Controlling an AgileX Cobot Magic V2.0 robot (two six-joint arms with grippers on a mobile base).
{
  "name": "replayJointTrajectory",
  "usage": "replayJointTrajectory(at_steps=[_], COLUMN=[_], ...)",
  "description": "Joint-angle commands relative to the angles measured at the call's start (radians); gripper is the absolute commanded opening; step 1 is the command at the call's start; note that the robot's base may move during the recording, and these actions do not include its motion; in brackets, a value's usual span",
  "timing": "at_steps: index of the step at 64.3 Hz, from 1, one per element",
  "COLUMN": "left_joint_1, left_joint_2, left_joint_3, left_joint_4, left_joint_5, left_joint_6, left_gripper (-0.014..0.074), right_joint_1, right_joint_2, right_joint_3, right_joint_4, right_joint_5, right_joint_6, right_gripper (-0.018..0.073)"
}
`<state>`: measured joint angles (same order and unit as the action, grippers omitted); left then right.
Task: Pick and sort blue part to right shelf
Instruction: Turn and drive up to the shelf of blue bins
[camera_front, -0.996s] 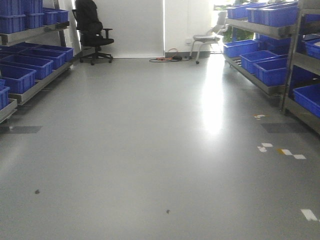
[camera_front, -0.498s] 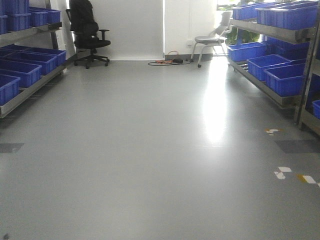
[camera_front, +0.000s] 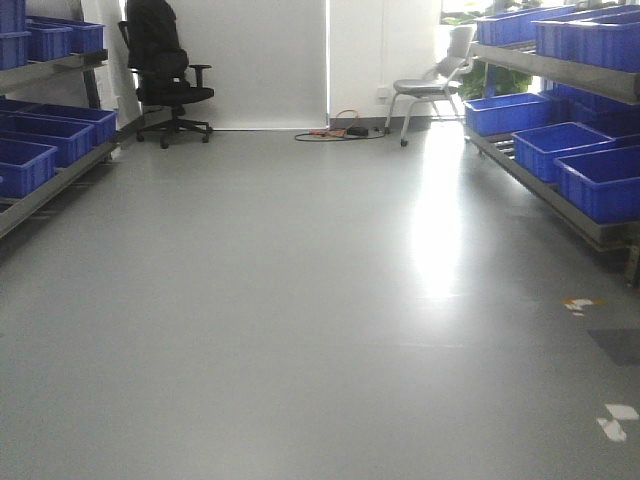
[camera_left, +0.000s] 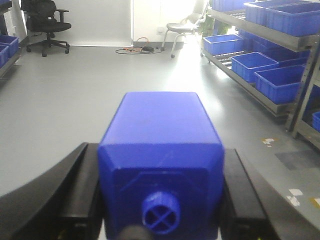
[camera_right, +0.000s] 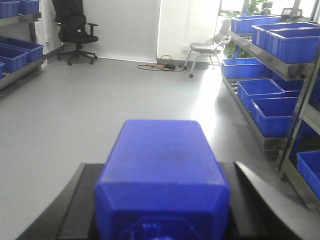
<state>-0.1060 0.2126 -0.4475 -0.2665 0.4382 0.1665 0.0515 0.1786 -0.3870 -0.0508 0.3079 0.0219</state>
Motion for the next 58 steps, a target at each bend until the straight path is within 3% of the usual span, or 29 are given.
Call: replayJointTrajectory(at_steps=[1,58], left_joint_1=[-0.002,-0.002], left_joint_2=[0.009,0.009], left_joint_3=[-0.029,-0.029], left_joint_4=[-0.010,-0.010], left_joint_5=[-0.087,-0.087], left_joint_6=[-0.006,-0.006], left_gripper=[0.0388,0.0388], right_joint_1=[-0.005,-0.005], right_joint_2=[0.010,0.010], right_joint_3=[-0.030,-0.030], right_joint_4=[-0.007,-0.007], right_joint_5=[-0.097,-0.097], right_joint_6=[-0.004,-0.004], right_gripper=[0.0411,0.0411])
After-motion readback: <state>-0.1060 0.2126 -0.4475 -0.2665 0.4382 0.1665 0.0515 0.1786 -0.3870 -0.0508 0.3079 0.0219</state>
